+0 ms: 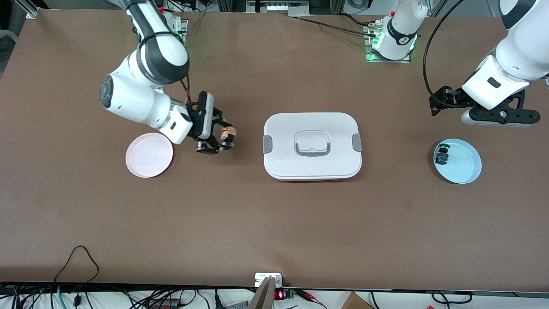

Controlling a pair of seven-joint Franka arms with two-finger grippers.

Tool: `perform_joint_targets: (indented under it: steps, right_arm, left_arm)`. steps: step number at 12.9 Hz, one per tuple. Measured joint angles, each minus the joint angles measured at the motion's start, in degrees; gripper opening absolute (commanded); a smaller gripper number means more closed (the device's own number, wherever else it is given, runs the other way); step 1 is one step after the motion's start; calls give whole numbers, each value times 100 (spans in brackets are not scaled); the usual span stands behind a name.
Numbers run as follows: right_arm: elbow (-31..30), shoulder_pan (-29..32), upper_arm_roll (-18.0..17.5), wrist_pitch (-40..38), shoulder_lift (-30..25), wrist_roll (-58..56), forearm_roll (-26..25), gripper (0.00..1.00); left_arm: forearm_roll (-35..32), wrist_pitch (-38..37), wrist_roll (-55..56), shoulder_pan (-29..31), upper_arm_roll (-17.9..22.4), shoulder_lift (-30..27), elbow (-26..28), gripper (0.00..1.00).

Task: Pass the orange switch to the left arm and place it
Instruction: 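Lift the orange switch with the right gripper over the white box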

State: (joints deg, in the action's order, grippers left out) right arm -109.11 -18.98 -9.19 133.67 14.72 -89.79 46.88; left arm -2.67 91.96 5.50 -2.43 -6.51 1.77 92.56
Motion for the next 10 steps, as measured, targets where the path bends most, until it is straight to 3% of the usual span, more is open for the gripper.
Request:
perform_joint_targets:
  steps: [5,10]
  right_arm:
    - [684,-470,-4,73,184,0,1332,2]
    - [1081,-1005,-9,465,367,-33,2588,1]
  left_arm:
    - [114,-1,0,4,1,0,-2,100]
    - [1132,-165,0,25,39,45,-2,100]
